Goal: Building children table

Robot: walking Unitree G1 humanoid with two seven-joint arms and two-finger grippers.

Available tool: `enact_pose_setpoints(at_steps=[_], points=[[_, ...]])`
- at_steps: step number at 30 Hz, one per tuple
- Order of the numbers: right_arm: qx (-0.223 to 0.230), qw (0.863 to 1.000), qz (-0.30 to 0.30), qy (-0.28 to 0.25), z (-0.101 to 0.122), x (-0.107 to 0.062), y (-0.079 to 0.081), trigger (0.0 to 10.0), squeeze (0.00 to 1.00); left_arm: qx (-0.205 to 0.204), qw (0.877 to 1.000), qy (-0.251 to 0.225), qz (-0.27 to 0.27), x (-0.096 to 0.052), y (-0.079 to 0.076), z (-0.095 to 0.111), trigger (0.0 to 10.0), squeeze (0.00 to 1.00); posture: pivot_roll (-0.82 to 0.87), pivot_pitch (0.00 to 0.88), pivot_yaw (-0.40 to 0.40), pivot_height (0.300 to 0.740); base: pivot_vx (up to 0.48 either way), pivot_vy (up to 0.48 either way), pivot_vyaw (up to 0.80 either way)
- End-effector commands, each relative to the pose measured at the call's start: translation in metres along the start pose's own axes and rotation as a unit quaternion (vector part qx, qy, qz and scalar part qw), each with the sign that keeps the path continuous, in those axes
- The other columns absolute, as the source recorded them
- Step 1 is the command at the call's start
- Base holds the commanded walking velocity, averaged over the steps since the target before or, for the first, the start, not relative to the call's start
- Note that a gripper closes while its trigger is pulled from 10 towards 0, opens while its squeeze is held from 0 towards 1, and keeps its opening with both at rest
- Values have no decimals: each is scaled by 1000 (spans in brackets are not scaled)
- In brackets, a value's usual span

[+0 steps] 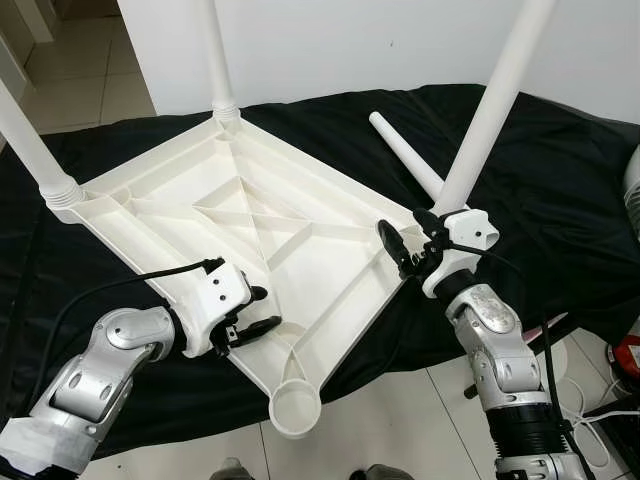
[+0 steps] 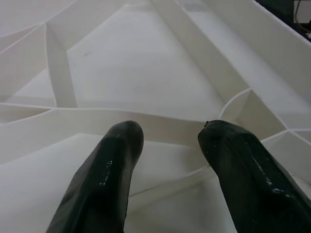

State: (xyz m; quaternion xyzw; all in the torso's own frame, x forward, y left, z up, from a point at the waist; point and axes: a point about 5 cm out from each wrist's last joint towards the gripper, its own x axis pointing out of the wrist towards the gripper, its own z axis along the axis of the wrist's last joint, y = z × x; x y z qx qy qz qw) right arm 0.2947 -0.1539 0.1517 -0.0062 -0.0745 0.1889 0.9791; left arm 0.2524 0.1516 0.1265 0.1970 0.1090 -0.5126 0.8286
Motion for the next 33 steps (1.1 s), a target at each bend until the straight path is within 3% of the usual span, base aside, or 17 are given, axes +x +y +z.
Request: enact_pose_setpoints(at_steps=[1, 5, 9, 10, 13, 16, 17, 18, 19, 25, 33], points=[[-1, 1000, -3, 5, -4, -2, -1, 10000, 0, -24, 995, -12, -93, -4, -4, 1, 10000, 0, 36, 26, 15, 740, 0, 0, 0], [1, 1000, -4, 8, -6, -2, -1, 10000, 0, -38, 994, -37, -93, -7, 2, 9, 10000, 0, 37, 26, 14, 740, 0, 0, 0], [1, 1000, -2, 10, -8, -4, -1, 10000, 0, -74, 986, -60, -136, -13, 0, 16, 10000, 0, 34, 23, 13, 740, 0, 0, 0], [0, 1000, -2, 11, -8, -4, -1, 10000, 0, -85, 983, -66, -151, -14, -2, 18, 10000, 1000, 32, 21, 14, 740, 0, 0, 0], [-1, 1000, -2, 13, -10, -6, -2, 10000, 0, -96, 977, -75, -174, -17, -5, 21, 10000, 1000, 30, 17, 13, 740, 0, 0, 0], [-4, 1000, 4, 17, -11, -9, -3, 10000, 0, -65, 981, -41, -180, -19, -7, 15, 10000, 1000, 33, 11, 7, 740, 0, 0, 0], [-8, 1000, 10, 21, -12, -11, -3, 10000, 0, -55, 981, -25, -183, -20, -7, 11, 10000, 251, 32, 7, 3, 740, 0, 0, 0], [-8, 1000, 10, 21, -12, -11, -3, 10000, 0, -55, 981, -25, -183, -20, -7, 11, 10000, 251, 32, 7, 3, 740, 0, 0, 0], [-12, 1000, 14, 25, -12, -12, -4, 10000, 0, -43, 982, -4, -185, -21, -6, 7, 10000, 0, 33, 4, 1, 740, 0, 0, 0], [-19, 999, 19, 27, -11, -12, -6, 10000, 0, -8, 982, 52, -181, -18, -4, -6, 10000, 0, 30, 0, -3, 740, 0, 0, 0], [-22, 999, 26, 25, -10, -13, -5, 10000, 0, 22, 980, 78, -182, -8, -4, -11, 10000, 0, 21, 0, -3, 740, 0, 0, 0]])
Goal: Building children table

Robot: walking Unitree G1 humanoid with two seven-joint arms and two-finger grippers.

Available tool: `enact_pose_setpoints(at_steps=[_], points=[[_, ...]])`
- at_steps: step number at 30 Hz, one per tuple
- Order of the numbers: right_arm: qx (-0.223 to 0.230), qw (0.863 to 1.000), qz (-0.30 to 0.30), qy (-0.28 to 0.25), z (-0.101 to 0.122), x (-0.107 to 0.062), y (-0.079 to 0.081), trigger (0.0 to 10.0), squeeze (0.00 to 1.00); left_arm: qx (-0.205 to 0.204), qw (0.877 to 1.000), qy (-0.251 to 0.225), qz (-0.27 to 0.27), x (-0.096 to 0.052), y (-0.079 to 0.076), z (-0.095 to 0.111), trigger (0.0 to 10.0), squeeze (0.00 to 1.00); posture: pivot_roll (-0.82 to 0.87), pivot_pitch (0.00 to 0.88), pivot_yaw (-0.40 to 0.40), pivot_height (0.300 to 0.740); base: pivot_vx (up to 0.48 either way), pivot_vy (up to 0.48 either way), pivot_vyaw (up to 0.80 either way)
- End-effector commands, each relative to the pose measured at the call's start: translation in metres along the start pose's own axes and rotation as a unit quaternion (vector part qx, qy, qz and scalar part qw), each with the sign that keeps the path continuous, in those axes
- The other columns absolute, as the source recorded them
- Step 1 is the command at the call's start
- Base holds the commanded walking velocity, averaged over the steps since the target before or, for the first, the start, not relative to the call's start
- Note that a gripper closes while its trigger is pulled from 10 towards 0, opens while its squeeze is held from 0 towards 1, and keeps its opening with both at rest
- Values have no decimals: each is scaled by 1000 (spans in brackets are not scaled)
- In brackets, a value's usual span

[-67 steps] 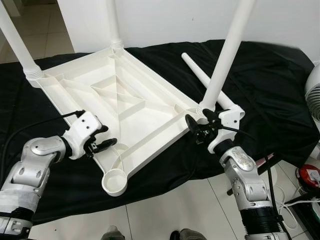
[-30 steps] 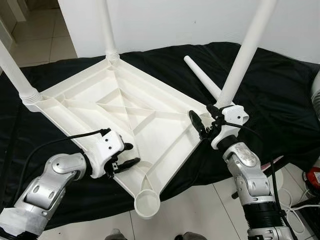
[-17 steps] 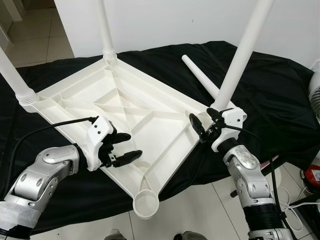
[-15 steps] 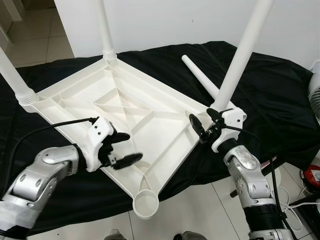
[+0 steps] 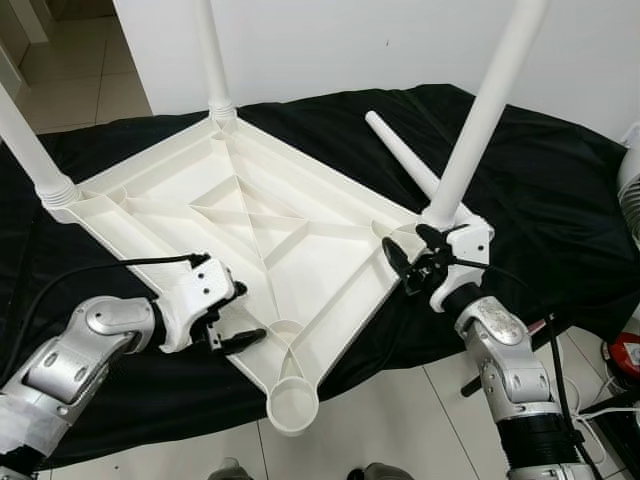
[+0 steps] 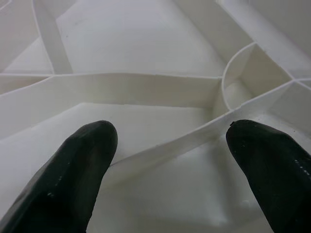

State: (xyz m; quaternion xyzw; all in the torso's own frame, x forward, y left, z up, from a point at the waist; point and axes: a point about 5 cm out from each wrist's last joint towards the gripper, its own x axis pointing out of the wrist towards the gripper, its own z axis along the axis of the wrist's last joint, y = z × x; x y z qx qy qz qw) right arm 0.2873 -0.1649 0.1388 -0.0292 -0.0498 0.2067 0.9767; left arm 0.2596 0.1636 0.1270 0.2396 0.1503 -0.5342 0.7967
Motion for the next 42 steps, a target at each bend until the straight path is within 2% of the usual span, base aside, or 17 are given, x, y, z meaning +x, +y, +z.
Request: enact_pose_setpoints(at_steps=[1, 12, 24, 25, 26, 27, 29, 30, 31, 32, 33, 35, 36, 42], points=[[-6, 1000, 6, -3, 2, 0, 2, 10000, 0, 7, 989, 20, -145, 1, -15, -6, 10000, 0, 21, 0, -3, 740, 0, 0, 0], [-16, 1000, 7, -2, 5, -1, -3, 10000, 0, 59, 984, 35, -162, 14, -10, -5, 10000, 0, 6, 11, 8, 740, 0, 0, 0], [-18, 1000, 11, -1, 5, -1, -1, 10000, 0, 77, 974, 38, -207, 21, -13, -4, 10000, 0, 1, 16, 18, 740, 0, 0, 0], [-18, 1000, 10, -1, 5, -1, -2, 10000, 0, 77, 974, 40, -211, 21, -14, -5, 8118, 0, 1, 16, 18, 740, 0, 0, 0], [-19, 1000, 9, -1, 5, -2, -2, 10000, 0, 78, 973, 41, -213, 22, -14, -5, 8118, 0, 1, 16, 18, 740, 0, 0, 0], [-19, 1000, 8, -1, 6, -2, -3, 10000, 0, 79, 972, 41, -216, 22, -14, -5, 7647, 0, -5, 19, 25, 740, 0, 0, 0], [-20, 1000, 8, -1, 6, -1, -3, 10000, 0, 80, 972, 40, -217, 23, -13, -5, 7647, 0, -5, 19, 25, 740, 0, 0, 0], [-20, 1000, 7, -1, 6, -1, -3, 10000, 0, 80, 971, 40, -221, 23, -13, -5, 4314, 0, -7, 19, 27, 740, 0, 0, 0], [-20, 1000, 7, -1, 6, -1, -3, 10000, 0, 80, 971, 40, -221, 23, -13, -5, 4314, 0, -7, 19, 27, 740, 0, 0, 0], [-20, 1000, 6, -1, 6, -2, -3, 10000, 0, 80, 970, 39, -226, 24, -13, -5, 3255, 0, -8, 19, 29, 740, 0, 0, 0], [-20, 1000, 5, -1, 6, -2, -4, 10000, 0, 79, 969, 38, -230, 24, -13, -5, 1176, 0, -10, 19, 32, 740, 0, 0, 0], [-21, 1000, 4, -1, 6, -2, -4, 10000, 0, 79, 969, 37, -232, 25, -14, -5, 980, 0, -10, 19, 33, 740, 0, 0, 0], [-20, 1000, 3, -1, 6, -2, -4, 10000, 0, 79, 968, 37, -234, 25, -14, -5, 0, 0, -11, 19, 34, 740, 0, 0, 0], [-21, 1000, 1, -2, 6, -3, -5, 10000, 0, 77, 969, 35, -232, 28, -14, -6, 0, 0, -10, 21, 36, 740, 0, 0, 0]])
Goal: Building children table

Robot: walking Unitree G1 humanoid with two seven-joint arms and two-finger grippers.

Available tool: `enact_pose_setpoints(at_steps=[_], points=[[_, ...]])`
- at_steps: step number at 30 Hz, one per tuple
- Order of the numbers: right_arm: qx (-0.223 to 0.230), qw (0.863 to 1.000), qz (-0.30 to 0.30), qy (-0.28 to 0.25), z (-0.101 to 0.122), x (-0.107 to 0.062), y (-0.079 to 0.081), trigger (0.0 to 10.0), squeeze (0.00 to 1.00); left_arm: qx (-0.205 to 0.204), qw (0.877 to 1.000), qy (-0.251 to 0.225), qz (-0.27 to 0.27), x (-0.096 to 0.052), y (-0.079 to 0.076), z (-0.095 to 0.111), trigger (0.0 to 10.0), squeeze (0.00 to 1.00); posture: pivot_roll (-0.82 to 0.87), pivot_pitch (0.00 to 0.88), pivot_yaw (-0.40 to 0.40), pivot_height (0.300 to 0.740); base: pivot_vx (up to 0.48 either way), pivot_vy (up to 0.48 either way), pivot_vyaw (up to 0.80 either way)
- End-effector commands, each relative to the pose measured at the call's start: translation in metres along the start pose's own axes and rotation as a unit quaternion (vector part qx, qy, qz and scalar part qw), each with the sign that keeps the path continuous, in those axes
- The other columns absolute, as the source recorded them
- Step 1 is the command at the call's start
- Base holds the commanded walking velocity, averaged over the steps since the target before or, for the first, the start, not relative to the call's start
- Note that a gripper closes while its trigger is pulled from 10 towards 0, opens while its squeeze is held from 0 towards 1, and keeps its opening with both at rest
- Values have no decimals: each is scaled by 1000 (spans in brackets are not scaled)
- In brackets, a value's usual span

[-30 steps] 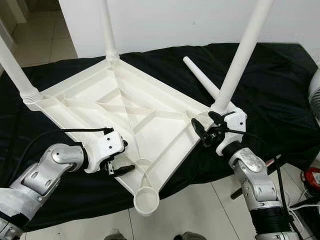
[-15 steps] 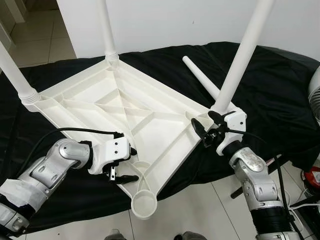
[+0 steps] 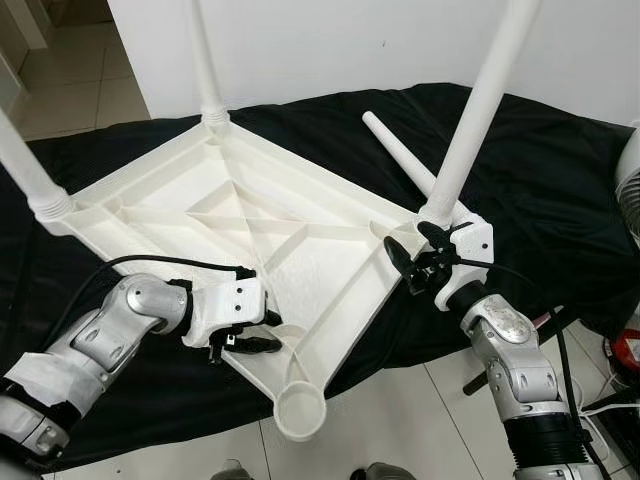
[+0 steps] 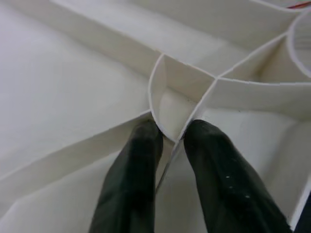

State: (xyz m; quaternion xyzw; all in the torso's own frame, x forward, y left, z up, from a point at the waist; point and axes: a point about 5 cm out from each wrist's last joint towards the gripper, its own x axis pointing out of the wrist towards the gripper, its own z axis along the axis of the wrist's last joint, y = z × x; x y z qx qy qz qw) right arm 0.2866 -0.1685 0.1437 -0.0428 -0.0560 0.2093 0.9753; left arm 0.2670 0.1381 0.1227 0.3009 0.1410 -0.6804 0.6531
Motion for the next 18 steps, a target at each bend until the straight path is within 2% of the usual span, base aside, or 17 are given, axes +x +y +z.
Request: enact_pose_setpoints(at_steps=[1, 5, 13, 16, 18], points=[[-6, 1000, -3, 2, 1, -2, -2, 10000, 0, -35, 998, 10, -52, 8, -13, -13, 0, 0, -10, 22, 37, 740, 0, 0, 0], [-6, 1000, -4, 1, 2, -2, -2, 10000, 0, -37, 999, 3, -40, 11, -11, -11, 0, 0, -11, 25, 38, 740, 0, 0, 0], [-4, 1000, -19, -7, 4, 1, -2, 10000, 0, -57, 996, -50, 46, 30, 2, 4, 0, 0, -14, 28, 38, 740, 0, 0, 0], [-3, 1000, -22, -10, 5, 2, -2, 10000, 0, -64, 995, -55, 61, 32, 5, 5, 0, 0, -14, 28, 38, 740, 0, 0, 0], [1, 1000, -27, -13, 5, 3, -2, 10000, 0, -84, 989, -59, 109, 27, 14, 3, 0, 0, -16, 30, 38, 740, 0, 0, 0]])
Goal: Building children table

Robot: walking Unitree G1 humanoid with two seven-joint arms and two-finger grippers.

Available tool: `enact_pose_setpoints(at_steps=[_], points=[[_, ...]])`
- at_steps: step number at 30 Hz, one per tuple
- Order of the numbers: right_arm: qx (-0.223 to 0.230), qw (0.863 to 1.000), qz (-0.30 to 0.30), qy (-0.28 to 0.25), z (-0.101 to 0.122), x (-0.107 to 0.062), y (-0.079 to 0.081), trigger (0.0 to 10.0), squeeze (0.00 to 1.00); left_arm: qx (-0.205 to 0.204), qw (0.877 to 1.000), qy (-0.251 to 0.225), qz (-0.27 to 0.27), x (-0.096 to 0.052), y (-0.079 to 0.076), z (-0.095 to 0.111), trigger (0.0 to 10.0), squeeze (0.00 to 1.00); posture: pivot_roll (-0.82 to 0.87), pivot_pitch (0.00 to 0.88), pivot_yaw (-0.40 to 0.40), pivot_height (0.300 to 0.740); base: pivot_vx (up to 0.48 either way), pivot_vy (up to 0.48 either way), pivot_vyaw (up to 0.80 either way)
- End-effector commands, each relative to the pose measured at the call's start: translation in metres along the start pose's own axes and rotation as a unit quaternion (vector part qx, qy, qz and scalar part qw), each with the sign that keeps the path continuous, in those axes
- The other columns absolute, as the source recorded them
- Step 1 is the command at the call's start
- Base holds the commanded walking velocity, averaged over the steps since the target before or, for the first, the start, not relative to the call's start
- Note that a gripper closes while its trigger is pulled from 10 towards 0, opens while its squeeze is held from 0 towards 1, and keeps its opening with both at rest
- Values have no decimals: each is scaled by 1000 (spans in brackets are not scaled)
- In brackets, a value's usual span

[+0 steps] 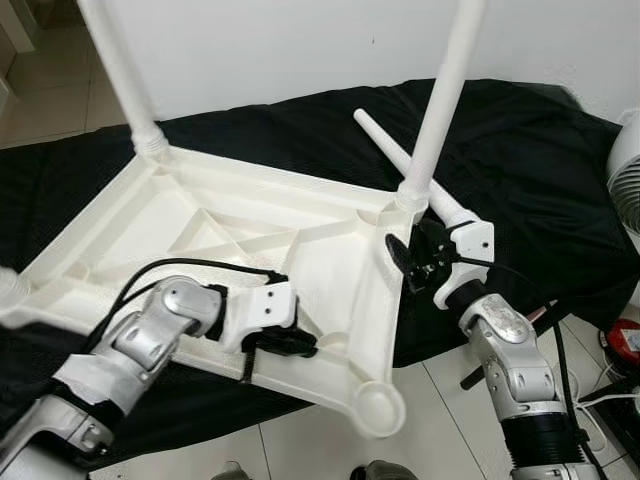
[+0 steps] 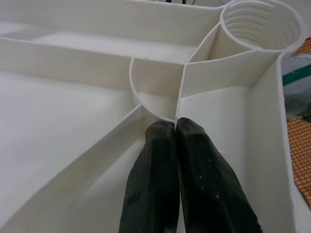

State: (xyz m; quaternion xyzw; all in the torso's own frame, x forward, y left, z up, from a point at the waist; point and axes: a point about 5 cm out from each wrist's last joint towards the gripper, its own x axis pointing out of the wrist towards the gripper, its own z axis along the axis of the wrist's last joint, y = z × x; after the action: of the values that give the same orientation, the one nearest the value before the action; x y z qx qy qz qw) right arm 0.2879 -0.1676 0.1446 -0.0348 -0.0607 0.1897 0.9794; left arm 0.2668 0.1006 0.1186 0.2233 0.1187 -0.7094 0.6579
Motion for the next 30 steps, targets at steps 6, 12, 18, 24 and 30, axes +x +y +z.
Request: enact_pose_setpoints(at_steps=[6, 12, 18, 24, 30], points=[[-3, 1000, -8, -10, 5, 3, -1, 10000, 0, -65, 978, 13, 200, -20, 20, -20, 0, 0, -12, 30, 35, 740, 0, 0, 0], [0, 1000, -4, -12, 6, 6, 1, 10000, 0, -91, 957, 33, 274, -45, 25, -36, 0, 0, 9, 33, 16, 740, 0, 0, 0], [1, 1000, 0, -12, 6, 9, 2, 10000, 0, -107, 937, 54, 329, -69, 30, -46, 0, 0, 12, 34, 13, 740, 0, 0, 0], [1, 1000, 1, -13, 6, 10, 2, 10000, 0, -115, 923, 57, 363, -87, 29, -50, 0, 0, 10, 33, 14, 740, 0, 0, 0], [2, 1000, 3, -13, 5, 11, 4, 10000, 0, -98, 944, 12, 314, -56, 24, -30, 10000, 0, 16, 29, 10, 740, 0, 0, 0]])
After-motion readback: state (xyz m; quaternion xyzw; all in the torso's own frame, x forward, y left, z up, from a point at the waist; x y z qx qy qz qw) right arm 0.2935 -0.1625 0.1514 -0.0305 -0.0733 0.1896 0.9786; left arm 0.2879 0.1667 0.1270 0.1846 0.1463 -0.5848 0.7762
